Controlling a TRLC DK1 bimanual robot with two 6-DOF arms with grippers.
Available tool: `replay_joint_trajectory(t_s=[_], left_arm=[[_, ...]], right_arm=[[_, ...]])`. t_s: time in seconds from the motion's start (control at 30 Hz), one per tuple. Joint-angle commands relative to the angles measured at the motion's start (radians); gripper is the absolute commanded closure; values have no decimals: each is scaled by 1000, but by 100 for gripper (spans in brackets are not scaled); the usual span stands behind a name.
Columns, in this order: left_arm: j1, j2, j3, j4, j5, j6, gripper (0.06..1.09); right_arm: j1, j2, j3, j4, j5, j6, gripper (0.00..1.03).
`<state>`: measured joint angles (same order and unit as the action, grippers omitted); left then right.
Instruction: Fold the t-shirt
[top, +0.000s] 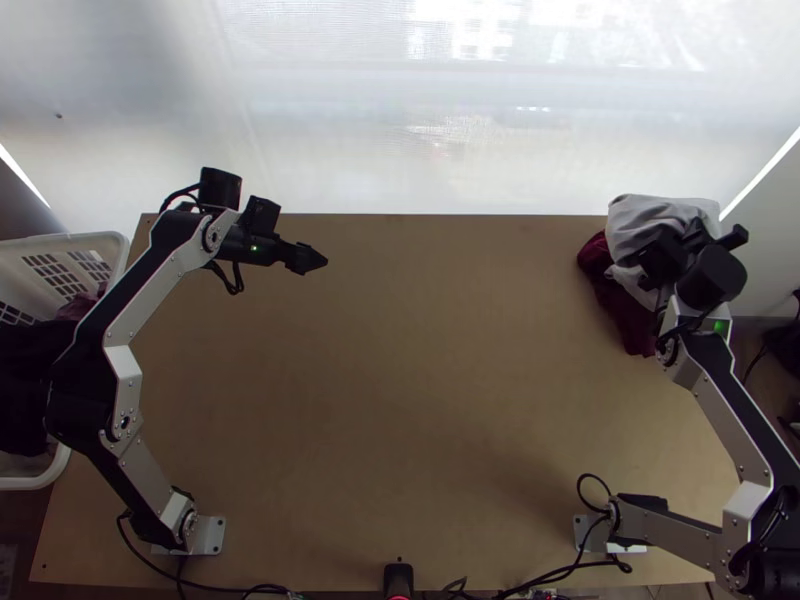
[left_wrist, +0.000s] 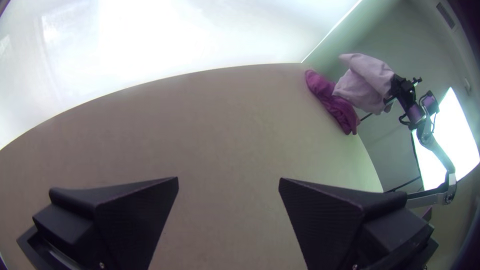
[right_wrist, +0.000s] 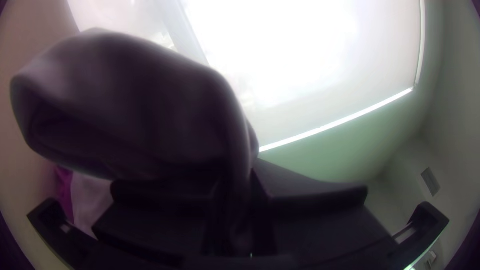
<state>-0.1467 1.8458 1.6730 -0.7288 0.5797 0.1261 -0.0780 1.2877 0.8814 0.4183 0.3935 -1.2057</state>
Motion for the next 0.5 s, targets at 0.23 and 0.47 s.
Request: replay_joint_trajectory(t_s=[0.23, 0.47], left_arm=[[-1, 7, -1, -11, 11, 21, 11], [-2, 32, 27, -20, 17, 35, 11]], right_arm=[[-124, -149, -44, -24, -1, -45, 100], [-200, -240, -102, -58, -2, -77, 100]])
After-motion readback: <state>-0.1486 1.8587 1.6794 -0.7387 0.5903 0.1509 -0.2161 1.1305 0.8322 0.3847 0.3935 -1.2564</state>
